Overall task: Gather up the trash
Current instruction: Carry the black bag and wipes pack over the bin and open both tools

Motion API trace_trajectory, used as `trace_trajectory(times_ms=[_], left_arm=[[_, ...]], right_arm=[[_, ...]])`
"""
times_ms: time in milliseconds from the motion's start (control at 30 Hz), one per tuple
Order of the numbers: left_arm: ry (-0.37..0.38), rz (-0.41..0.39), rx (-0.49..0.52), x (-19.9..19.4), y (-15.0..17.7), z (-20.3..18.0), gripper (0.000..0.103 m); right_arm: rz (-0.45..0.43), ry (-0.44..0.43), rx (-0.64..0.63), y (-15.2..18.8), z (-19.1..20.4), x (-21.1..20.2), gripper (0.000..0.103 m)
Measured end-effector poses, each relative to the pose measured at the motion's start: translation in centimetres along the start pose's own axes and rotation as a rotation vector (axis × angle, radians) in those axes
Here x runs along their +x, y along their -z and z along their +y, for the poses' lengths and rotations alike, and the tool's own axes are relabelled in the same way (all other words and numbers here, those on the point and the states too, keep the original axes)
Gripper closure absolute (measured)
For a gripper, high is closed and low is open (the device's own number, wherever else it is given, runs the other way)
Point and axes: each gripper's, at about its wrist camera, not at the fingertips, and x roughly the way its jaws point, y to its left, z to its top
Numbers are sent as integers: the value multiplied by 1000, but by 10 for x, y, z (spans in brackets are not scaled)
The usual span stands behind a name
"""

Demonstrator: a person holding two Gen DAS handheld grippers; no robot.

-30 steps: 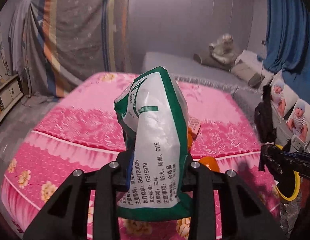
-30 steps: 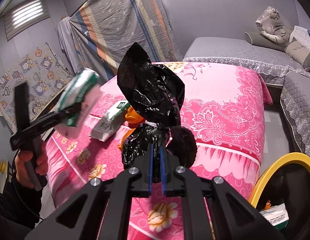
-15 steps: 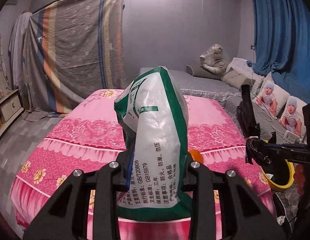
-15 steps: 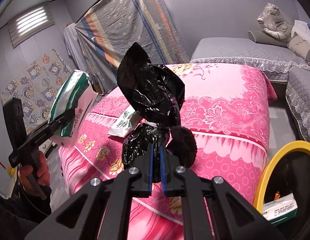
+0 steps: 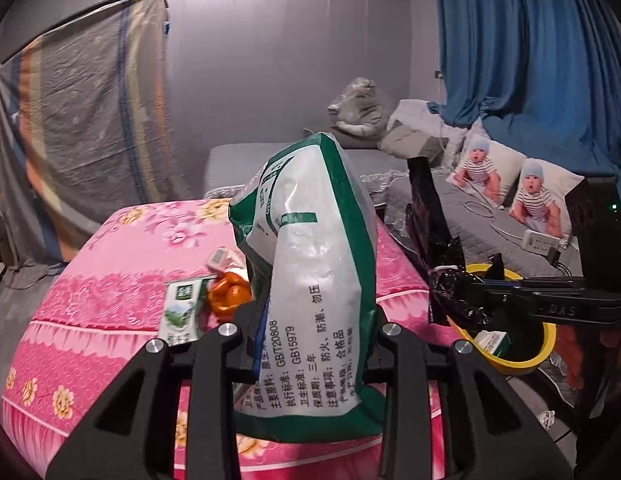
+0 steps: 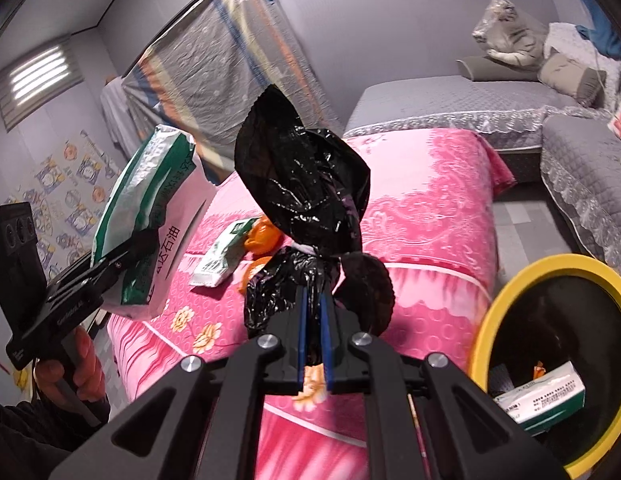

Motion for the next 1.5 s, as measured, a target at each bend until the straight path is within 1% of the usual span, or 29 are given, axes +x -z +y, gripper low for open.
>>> trace_trajectory(times_ms=[433, 700, 800, 900, 1133, 1400, 1500], left_arm=[[105, -8, 99, 29, -15, -64, 72], [210, 21, 138, 59, -18, -109, 72], [250, 29, 163, 73, -17, -129, 72], [278, 44, 182, 91, -13, -147, 72], [328, 114, 174, 132, -3, -177, 72], [373, 148, 208, 158, 12, -207, 72], [388, 165, 215, 167, 15, -217, 72]], right_arm=[[-84, 123, 138, 13, -67, -39, 97], [-137, 273, 238, 29, -113, -66, 97], [-148, 305, 271, 36, -126, -74, 97], [-157, 359, 297, 42, -139, -79, 97], [-157, 394, 359, 57, -167, -87, 97], [-122, 433, 430, 72, -188, -85, 97], [-111, 432, 454, 77, -194, -84, 97]])
